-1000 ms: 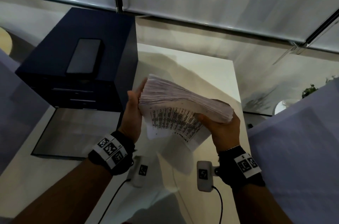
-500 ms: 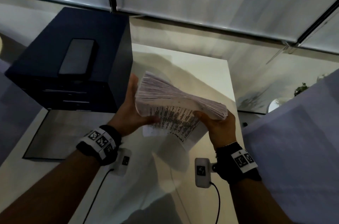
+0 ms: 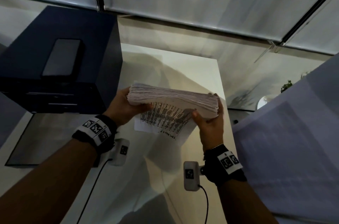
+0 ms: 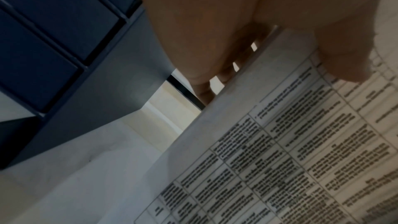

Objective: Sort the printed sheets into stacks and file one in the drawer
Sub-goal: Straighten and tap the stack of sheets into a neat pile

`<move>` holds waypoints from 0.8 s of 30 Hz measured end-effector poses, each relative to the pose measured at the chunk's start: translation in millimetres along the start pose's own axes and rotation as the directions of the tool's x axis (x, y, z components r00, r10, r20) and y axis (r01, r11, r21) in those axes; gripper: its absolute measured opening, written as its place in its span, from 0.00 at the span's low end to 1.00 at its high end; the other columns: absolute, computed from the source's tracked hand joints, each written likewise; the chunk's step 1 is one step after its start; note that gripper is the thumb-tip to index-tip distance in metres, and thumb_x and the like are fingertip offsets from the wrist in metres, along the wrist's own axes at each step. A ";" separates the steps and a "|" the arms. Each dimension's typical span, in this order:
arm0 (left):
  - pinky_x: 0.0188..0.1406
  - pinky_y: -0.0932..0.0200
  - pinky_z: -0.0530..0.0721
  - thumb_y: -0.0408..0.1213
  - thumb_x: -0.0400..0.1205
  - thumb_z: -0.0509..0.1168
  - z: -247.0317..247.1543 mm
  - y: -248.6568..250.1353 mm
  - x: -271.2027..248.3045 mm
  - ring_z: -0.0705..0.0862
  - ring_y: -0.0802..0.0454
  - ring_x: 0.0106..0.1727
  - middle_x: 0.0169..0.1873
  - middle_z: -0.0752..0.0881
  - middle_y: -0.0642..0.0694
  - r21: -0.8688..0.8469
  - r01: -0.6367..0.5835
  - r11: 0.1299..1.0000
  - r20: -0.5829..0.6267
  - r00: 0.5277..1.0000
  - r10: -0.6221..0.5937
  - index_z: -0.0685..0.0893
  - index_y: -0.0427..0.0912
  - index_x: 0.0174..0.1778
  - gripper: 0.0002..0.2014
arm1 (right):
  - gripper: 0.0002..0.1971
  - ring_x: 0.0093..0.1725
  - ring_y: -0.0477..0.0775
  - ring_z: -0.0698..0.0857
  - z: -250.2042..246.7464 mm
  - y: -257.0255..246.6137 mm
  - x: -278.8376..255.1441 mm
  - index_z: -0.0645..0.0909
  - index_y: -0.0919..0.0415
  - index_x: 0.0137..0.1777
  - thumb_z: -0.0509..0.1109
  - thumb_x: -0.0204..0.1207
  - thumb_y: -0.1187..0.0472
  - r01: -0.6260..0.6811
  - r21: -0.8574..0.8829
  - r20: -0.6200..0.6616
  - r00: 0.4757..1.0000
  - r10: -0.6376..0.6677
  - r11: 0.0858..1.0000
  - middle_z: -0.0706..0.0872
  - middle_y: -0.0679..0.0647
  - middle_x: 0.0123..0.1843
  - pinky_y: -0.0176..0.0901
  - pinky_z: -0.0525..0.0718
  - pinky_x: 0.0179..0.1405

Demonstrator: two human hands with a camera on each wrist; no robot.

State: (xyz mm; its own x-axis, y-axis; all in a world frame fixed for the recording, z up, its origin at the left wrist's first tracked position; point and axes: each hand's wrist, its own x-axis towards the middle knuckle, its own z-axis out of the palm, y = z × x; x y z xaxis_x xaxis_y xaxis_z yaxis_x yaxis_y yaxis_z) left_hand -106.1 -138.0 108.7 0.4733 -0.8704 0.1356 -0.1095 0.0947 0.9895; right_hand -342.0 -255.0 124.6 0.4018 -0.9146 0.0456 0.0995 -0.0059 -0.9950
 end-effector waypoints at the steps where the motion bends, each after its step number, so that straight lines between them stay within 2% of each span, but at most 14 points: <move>1: 0.48 0.63 0.87 0.26 0.68 0.79 -0.1 -0.9 0.6 0.90 0.56 0.51 0.48 0.92 0.53 -0.003 -0.001 1.000 0.007 1.000 0.001 0.84 0.30 0.60 0.24 | 0.53 0.70 0.58 0.80 1.9 0.9 -0.1 0.65 0.58 0.79 0.87 0.55 0.45 0.000 -0.001 0.017 1.000 0.000 1.000 0.79 0.61 0.72 0.56 0.82 0.68; 3: 0.47 0.59 0.89 0.33 0.66 0.83 0.4 -3.4 2.7 0.90 0.50 0.51 0.48 0.91 0.45 -0.015 -0.009 1.000 0.001 1.000 0.009 0.84 0.33 0.59 0.27 | 0.52 0.70 0.59 0.80 5.4 3.9 0.4 0.63 0.59 0.80 0.85 0.57 0.51 0.016 -0.019 0.001 1.000 -0.016 1.000 0.79 0.62 0.71 0.55 0.83 0.66; 5: 0.45 0.57 0.90 0.31 0.65 0.83 2.6 -5.2 4.3 0.90 0.49 0.48 0.46 0.90 0.44 0.007 -0.009 1.000 -0.013 1.000 0.009 0.83 0.36 0.56 0.25 | 0.51 0.70 0.61 0.80 5.9 6.5 1.8 0.63 0.59 0.80 0.85 0.58 0.51 0.016 -0.012 -0.011 1.000 -0.016 1.000 0.79 0.62 0.71 0.58 0.83 0.66; 7: 0.43 0.63 0.87 0.24 0.70 0.78 5.5 -7.7 4.6 0.90 0.56 0.45 0.43 0.91 0.51 0.042 0.007 0.999 -0.011 1.000 -0.007 0.85 0.40 0.53 0.17 | 0.53 0.71 0.59 0.79 4.5 9.7 3.8 0.64 0.55 0.79 0.87 0.55 0.48 0.005 -0.009 -0.014 1.000 -0.005 1.000 0.79 0.58 0.72 0.58 0.82 0.68; 9: 0.45 0.67 0.86 0.27 0.75 0.75 8.3 -11.1 4.8 0.90 0.61 0.47 0.43 0.92 0.61 0.101 0.008 0.995 -0.014 1.000 -0.006 0.87 0.49 0.51 0.14 | 0.54 0.73 0.52 0.77 1.8 12.2 9.6 0.62 0.47 0.80 0.88 0.54 0.52 -0.005 -0.007 -0.023 1.000 0.005 1.000 0.76 0.50 0.75 0.54 0.80 0.71; 10: 0.47 0.66 0.86 0.31 0.76 0.74 10.3 -11.0 4.4 0.90 0.61 0.49 0.45 0.92 0.62 0.117 0.010 0.993 -0.021 1.000 -0.007 0.88 0.52 0.51 0.12 | 0.54 0.73 0.49 0.77 0.5 13.4 13.8 0.61 0.48 0.80 0.88 0.55 0.56 -0.007 -0.040 -0.004 1.000 0.007 0.999 0.76 0.47 0.74 0.51 0.80 0.71; 12: 0.52 0.57 0.88 0.36 0.77 0.74 13.6 -6.3 7.6 0.90 0.56 0.52 0.48 0.92 0.55 0.088 0.015 0.996 -0.043 0.999 -0.011 0.89 0.51 0.52 0.10 | 0.51 0.69 0.44 0.79 -2.8 17.6 24.3 0.62 0.54 0.79 0.86 0.58 0.65 0.005 -0.156 0.033 0.999 0.000 0.988 0.77 0.48 0.71 0.45 0.82 0.68; 13: 0.53 0.54 0.88 0.37 0.78 0.74 15.1 -3.7 10.8 0.90 0.53 0.53 0.49 0.92 0.53 0.077 0.012 0.997 -0.052 0.999 -0.008 0.89 0.52 0.53 0.09 | 0.48 0.67 0.46 0.81 -5.5 18.7 30.1 0.65 0.56 0.77 0.86 0.58 0.66 0.009 -0.208 0.033 0.999 -0.002 0.978 0.80 0.51 0.69 0.46 0.85 0.65; 16: 0.51 0.56 0.89 0.34 0.78 0.72 14.6 13.3 17.9 0.90 0.54 0.52 0.48 0.92 0.54 0.049 0.017 0.999 -0.059 0.998 -0.014 0.88 0.50 0.52 0.09 | 0.35 0.59 0.55 0.87 -12.8 15.1 44.5 0.77 0.57 0.65 0.88 0.57 0.63 -0.020 -0.283 0.024 0.999 0.027 0.959 0.87 0.55 0.59 0.51 0.89 0.56; 18: 0.53 0.55 0.89 0.36 0.76 0.72 11.3 23.8 18.5 0.90 0.51 0.53 0.49 0.92 0.51 0.000 0.002 1.000 -0.070 0.998 -0.002 0.87 0.46 0.53 0.10 | 0.30 0.56 0.56 0.89 -13.5 9.9 48.8 0.81 0.60 0.60 0.86 0.57 0.67 -0.024 -0.223 0.083 0.996 0.044 0.975 0.90 0.57 0.55 0.51 0.90 0.53; 20: 0.56 0.52 0.88 0.35 0.76 0.72 9.7 29.8 16.7 0.90 0.48 0.55 0.50 0.92 0.48 -0.030 -0.014 0.999 -0.086 0.996 0.011 0.87 0.44 0.55 0.12 | 0.28 0.56 0.59 0.89 -9.9 6.0 49.6 0.80 0.66 0.60 0.84 0.59 0.70 -0.048 -0.123 0.121 0.991 0.063 0.991 0.90 0.62 0.55 0.57 0.89 0.55; 22: 0.57 0.51 0.88 0.31 0.78 0.71 10.8 34.6 15.2 0.90 0.48 0.56 0.52 0.91 0.44 -0.062 -0.013 0.998 -0.123 0.992 0.005 0.86 0.38 0.58 0.12 | 0.25 0.56 0.63 0.89 -4.1 2.3 47.3 0.80 0.71 0.61 0.81 0.64 0.69 -0.063 -0.061 0.116 0.991 0.070 0.996 0.89 0.65 0.56 0.62 0.87 0.58; 24: 0.56 0.52 0.89 0.29 0.79 0.71 16.0 43.4 10.2 0.90 0.51 0.55 0.51 0.91 0.45 -0.049 -0.055 0.997 -0.186 0.982 0.045 0.85 0.36 0.59 0.12 | 0.19 0.54 0.62 0.90 1.9 -2.9 41.3 0.81 0.73 0.59 0.78 0.69 0.70 -0.035 -0.034 0.078 0.996 0.037 0.999 0.91 0.63 0.53 0.60 0.87 0.57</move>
State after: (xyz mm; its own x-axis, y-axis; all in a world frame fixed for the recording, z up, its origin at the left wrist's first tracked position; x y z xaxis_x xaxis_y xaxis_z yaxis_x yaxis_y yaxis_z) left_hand -120.0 -150.5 152.3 0.6222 -0.7602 0.1871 -0.0923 0.1661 0.9818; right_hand -324.0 -292.1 129.5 0.4754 -0.8796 0.0150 0.0545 0.0124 -0.9984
